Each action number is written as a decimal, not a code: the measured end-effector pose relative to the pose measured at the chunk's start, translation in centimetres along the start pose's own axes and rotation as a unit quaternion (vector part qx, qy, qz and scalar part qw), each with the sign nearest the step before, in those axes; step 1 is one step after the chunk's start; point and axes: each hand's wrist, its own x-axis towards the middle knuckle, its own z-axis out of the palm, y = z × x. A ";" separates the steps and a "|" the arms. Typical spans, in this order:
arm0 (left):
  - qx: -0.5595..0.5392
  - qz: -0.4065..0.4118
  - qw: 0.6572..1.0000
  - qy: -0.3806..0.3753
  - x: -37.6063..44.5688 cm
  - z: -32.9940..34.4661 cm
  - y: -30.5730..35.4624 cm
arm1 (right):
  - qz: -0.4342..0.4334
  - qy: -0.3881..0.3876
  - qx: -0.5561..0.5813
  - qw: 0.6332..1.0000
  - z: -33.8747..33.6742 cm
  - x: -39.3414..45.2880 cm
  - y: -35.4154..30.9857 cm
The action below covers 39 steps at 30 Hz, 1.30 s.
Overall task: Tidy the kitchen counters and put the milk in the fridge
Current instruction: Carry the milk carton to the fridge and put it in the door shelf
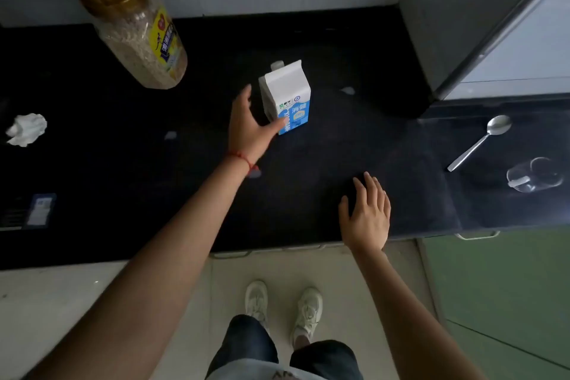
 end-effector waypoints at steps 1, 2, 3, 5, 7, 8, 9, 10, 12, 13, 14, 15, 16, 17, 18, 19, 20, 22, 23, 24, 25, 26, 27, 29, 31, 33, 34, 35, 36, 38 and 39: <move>0.000 -0.010 1.000 -0.008 1.0 0.3 0.5 | 0.001 0.007 0.006 1.000 0.0 0.1 0.0; -0.003 -0.014 1.000 -0.015 1.7 0.6 1.0 | 0.000 0.022 0.005 1.000 -0.1 0.2 0.0; -0.008 -0.022 0.999 -0.023 2.5 0.8 1.3 | -0.005 0.027 -0.001 1.000 0.0 0.1 0.0; -0.022 -0.024 0.999 -0.031 3.8 1.5 1.5 | -0.004 0.024 -0.005 1.000 0.2 0.1 0.1; -0.022 -0.019 0.999 -0.040 4.3 2.1 1.2 | -0.005 0.026 -0.009 1.000 0.2 0.2 0.2; -0.021 -0.013 0.999 -0.039 4.5 2.3 1.0 | -0.004 0.028 -0.011 1.000 0.2 0.3 0.2; -0.016 -0.008 0.999 -0.038 4.6 2.4 1.0 | -0.004 0.029 -0.014 0.999 0.3 0.3 0.3; -0.010 -0.003 0.999 -0.036 4.5 2.4 1.0 | -0.004 0.026 -0.015 1.000 0.2 0.2 0.2; -0.004 0.002 1.000 -0.024 3.8 2.2 0.9 | -0.007 0.021 -0.015 1.000 0.2 0.2 0.1; -0.009 0.002 1.000 -0.016 3.1 1.9 0.9 | -0.008 0.020 -0.014 1.000 0.2 0.2 0.1; -0.020 0.003 1.000 -0.005 2.3 1.4 1.0 | -0.008 0.019 -0.014 1.000 0.1 0.2 0.0; -0.036 0.003 0.999 0.006 1.3 0.9 1.1 | -0.008 0.017 -0.014 1.000 0.0 0.2 0.0; -0.055 0.006 0.998 0.018 0.1 0.2 1.2 | -0.008 0.015 -0.013 1.000 0.0 0.2 0.0; -0.077 0.004 0.997 0.030 -1.2 -0.6 1.3 | -0.008 0.011 -0.011 1.000 -0.1 0.2 0.0; -0.099 0.000 0.994 0.043 -2.7 -1.3 1.3 | -0.007 0.002 -0.007 1.000 -0.2 0.2 -0.1; -0.120 -0.004 0.991 0.055 -4.3 -2.1 1.1 | -0.008 -0.005 -0.001 1.000 -0.2 0.2 -0.1; -0.139 -0.006 0.988 0.068 -6.0 -2.9 0.8 | -0.010 -0.012 0.004 1.000 -0.2 0.2 -0.1; -0.168 -0.009 0.981 0.095 -9.8 -4.5 0.0 | -0.024 -0.024 0.011 0.999 -0.3 0.1 0.0; -0.174 -0.017 0.978 0.110 -11.7 -5.3 -0.4 | -0.028 -0.029 0.023 0.999 -0.4 0.1 0.1; -0.178 -0.031 0.975 0.129 -13.7 -6.0 -0.9 | -0.029 -0.034 0.046 0.998 -0.6 0.1 0.0; -0.181 -0.048 0.970 0.153 -15.6 -6.8 -1.5 | -0.035 -0.036 0.074 0.996 -0.8 0.1 -0.2; -0.182 -0.065 0.965 0.180 -17.6 -7.6 -2.1 | -0.048 -0.036 0.103 0.993 -1.0 -0.2 -0.6; -0.178 -0.082 0.958 0.208 -19.7 -8.3 -2.7 | -0.072 -0.034 0.126 0.989 -1.2 -0.7 -1.1; -0.166 -0.117 0.942 0.266 -24.0 -9.9 -4.0 | -0.141 -0.052 0.163 0.975 -1.6 -2.4 -2.5; -0.153 -0.155 0.922 0.321 -28.3 -11.4 -5.4 | -0.204 -0.093 0.209 0.952 -1.7 -4.6 -4.1; -0.143 -0.188 0.899 0.369 -32.7 -12.9 -6.8 | -0.243 -0.152 0.256 0.923 -1.8 -7.2 -6.3; -0.138 -0.202 0.889 0.388 -34.8 -13.5 -7.5 | -0.256 -0.190 0.266 0.910 -1.7 -8.6 -7.4; -0.137 -0.213 0.879 0.405 -36.8 -14.1 -8.3 | -0.268 -0.233 0.260 0.898 -1.5 -10.1 -8.5; -0.138 -0.224 0.867 0.422 -38.7 -14.6 -9.1 | -0.283 -0.278 0.238 0.887 -1.2 -11.6 -9.6; -0.137 -0.245 0.845 0.455 -42.1 -15.3 -10.8 | -0.326 -0.366 0.180 0.853 -0.1 -14.5 -11.4; -0.131 -0.254 0.835 0.470 -43.8 -15.6 -11.9 | -0.350 -0.402 0.146 0.834 0.6 -15.8 -12.1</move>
